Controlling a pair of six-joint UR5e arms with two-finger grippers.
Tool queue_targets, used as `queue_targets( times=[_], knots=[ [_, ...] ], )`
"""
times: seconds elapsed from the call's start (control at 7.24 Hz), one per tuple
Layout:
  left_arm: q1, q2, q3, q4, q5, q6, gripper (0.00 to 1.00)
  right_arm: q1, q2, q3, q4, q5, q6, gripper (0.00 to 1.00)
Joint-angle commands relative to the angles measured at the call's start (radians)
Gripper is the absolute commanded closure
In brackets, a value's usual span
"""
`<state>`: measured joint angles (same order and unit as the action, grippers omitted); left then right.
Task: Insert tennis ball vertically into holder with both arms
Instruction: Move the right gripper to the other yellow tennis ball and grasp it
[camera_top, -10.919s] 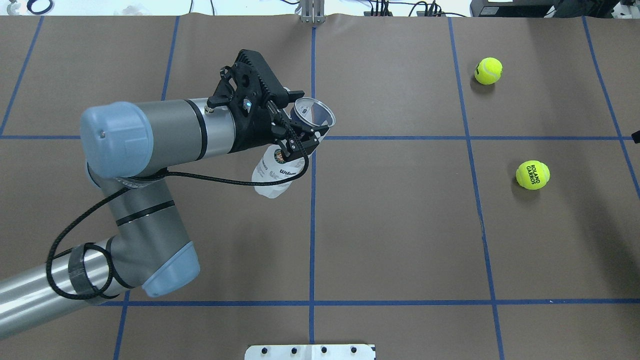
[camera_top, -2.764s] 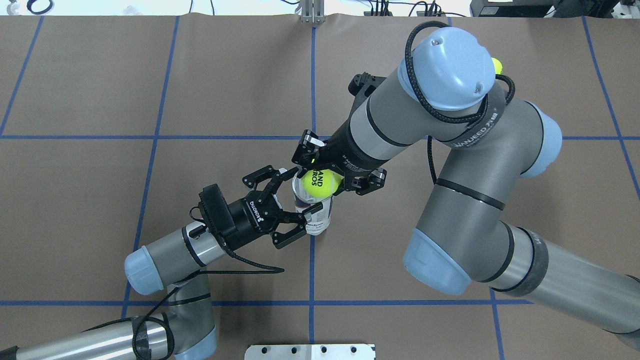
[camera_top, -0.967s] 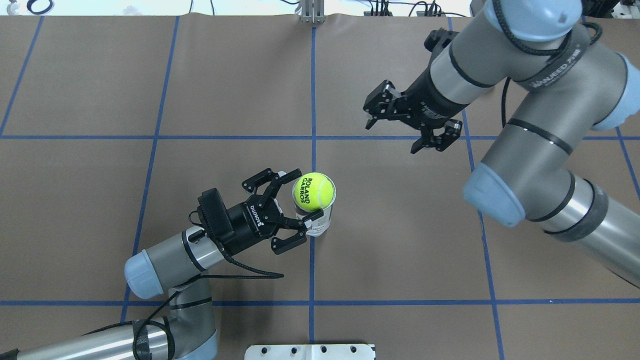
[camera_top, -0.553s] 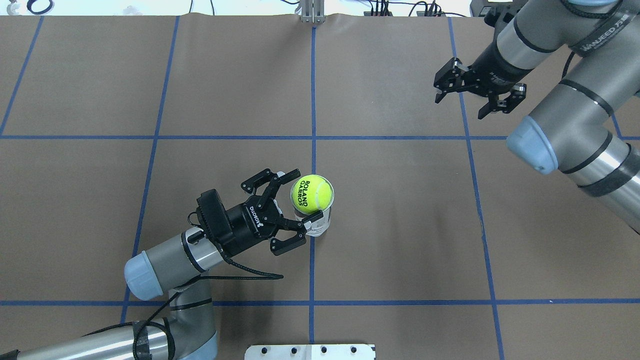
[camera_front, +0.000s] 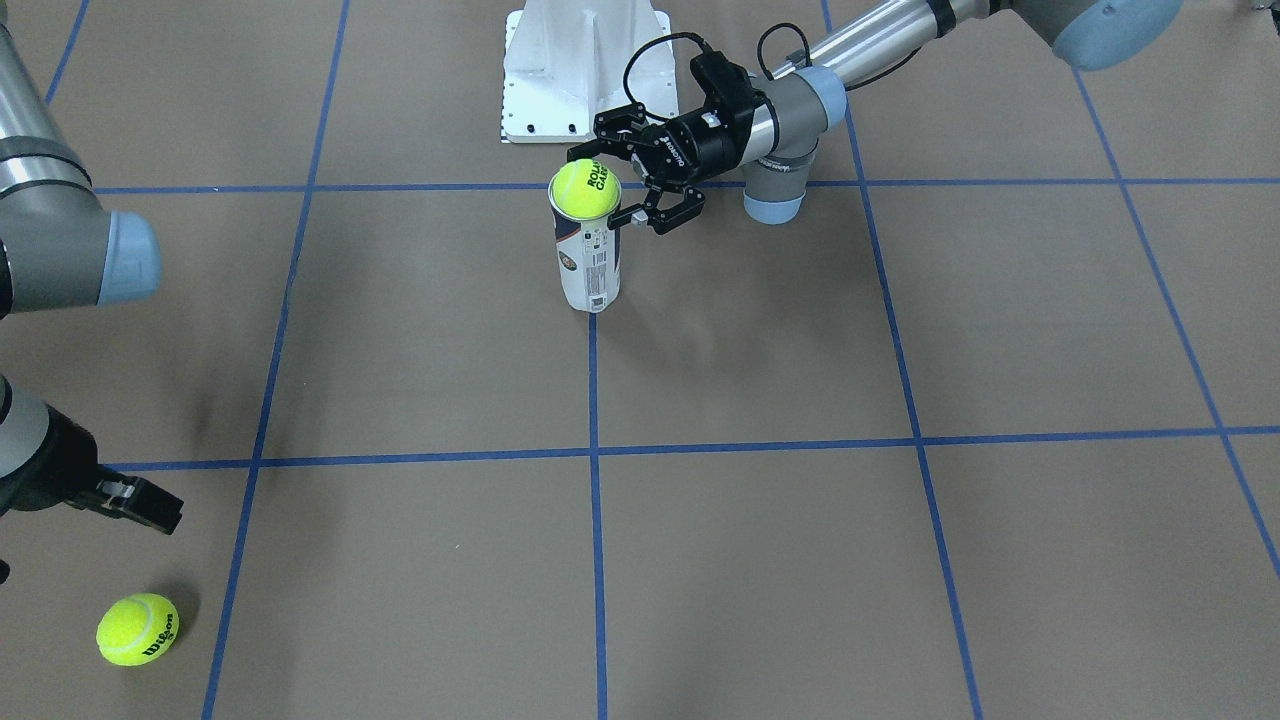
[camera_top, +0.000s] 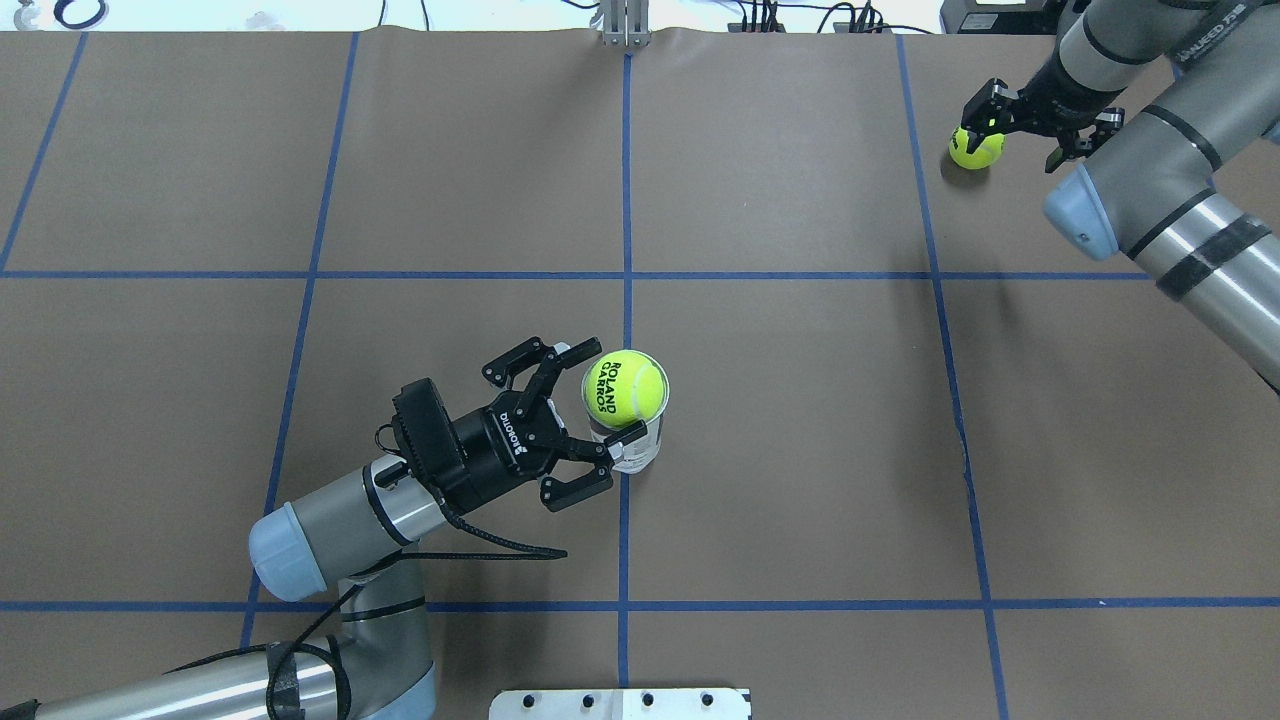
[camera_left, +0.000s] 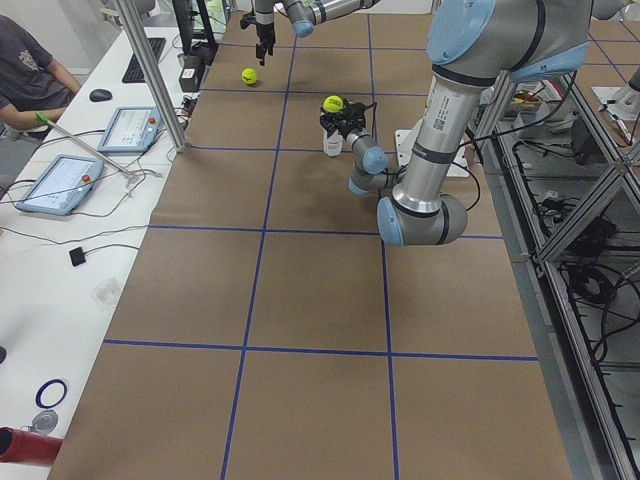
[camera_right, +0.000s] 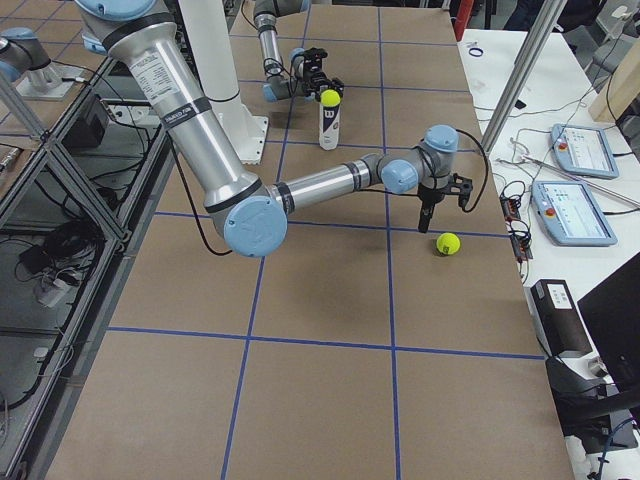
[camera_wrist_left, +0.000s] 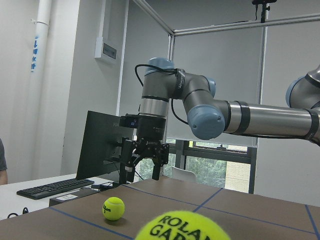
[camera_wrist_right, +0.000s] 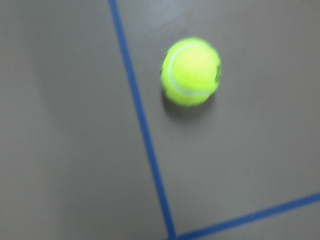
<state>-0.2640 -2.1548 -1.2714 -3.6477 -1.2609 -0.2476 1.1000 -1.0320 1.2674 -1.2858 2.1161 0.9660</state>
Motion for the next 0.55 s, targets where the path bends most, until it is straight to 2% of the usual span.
queue_targets(
  times=[0.0, 0.41],
  knots=[
    [0.003, 0.001, 0.0, 0.0, 0.001, -0.002, 0.05, -0.005, 0.071, -0.22, 0.223, -0.141, -0.003, 0.01],
    [0.005, 0.001, -0.005, 0.0, 0.0, -0.004, 0.04, -0.026, 0.102, -0.27, 0.296, -0.185, -0.004, 0.01]
  ],
)
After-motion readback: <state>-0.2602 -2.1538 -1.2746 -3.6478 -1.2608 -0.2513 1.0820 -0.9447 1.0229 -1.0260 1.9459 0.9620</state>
